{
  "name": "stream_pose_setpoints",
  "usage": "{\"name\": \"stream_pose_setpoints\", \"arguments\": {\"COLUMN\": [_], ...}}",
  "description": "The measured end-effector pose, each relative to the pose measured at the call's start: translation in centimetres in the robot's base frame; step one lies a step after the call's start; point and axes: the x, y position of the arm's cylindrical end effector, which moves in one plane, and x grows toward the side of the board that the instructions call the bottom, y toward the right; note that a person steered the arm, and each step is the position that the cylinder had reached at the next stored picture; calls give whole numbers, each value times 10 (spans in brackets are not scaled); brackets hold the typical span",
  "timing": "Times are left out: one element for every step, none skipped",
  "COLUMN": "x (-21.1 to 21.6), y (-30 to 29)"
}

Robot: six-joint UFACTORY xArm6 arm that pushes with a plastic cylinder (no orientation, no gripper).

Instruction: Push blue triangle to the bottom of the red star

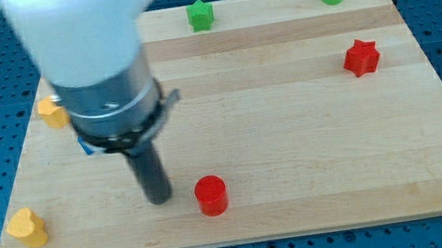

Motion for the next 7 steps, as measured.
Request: {"name": "stream_pose_setpoints", "arguments": {"x": [-22,-48,-93,-106,-106,-103,-84], "y": [-69,-142,-163,-144,-99,-47,-1]}}
